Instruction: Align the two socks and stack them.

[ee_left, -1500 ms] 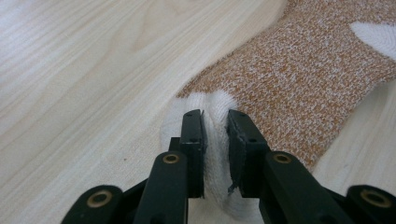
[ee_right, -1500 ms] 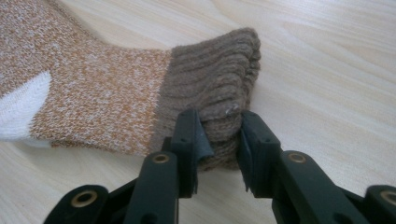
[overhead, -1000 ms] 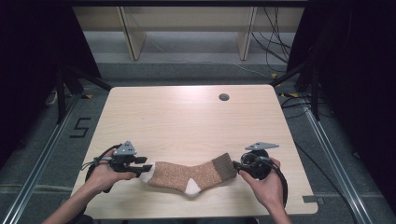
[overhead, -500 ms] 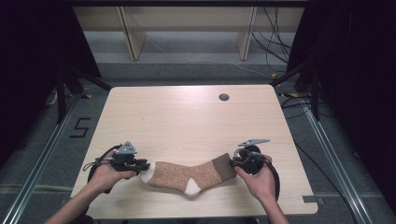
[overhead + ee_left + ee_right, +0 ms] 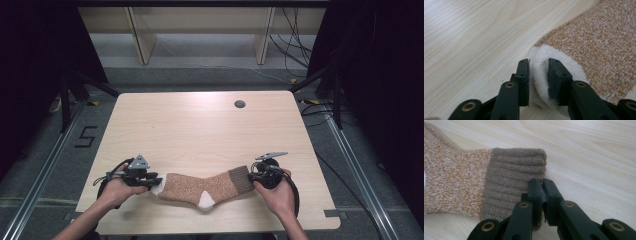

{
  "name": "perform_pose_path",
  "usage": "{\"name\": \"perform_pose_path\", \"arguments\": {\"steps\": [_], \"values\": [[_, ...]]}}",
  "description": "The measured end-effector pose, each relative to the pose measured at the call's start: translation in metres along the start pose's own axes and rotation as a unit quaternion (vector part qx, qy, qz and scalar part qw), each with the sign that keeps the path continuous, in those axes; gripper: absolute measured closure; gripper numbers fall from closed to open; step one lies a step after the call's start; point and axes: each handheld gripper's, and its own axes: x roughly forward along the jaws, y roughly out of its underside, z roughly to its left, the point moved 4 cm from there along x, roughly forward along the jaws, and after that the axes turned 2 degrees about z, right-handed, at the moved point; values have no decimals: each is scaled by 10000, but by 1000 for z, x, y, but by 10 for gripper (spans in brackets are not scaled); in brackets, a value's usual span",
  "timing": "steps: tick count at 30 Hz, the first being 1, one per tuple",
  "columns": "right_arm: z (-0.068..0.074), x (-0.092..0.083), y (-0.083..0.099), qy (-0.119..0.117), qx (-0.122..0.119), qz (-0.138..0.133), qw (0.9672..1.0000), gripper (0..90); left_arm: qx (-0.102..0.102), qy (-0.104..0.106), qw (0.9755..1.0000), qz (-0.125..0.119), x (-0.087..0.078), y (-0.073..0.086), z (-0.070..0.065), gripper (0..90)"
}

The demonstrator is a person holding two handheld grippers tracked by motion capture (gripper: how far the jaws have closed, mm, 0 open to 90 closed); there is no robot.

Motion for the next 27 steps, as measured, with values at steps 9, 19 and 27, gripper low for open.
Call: {"name": "perform_pose_path", "arguments": {"steps": [9,19,27], "values": [[3,-3,-3,83,-91,-13,9999,849,475,287,9983,-172,-9,-10,-34,691],[2,-3,-2,30,-4,-40,10000,814,92,391,9990,-173,0,-2,-27,673],[-2,-24,-10,70,127,-635,9979,605,-377,-38,9952,-906,-28,-14,-9,339]]}}
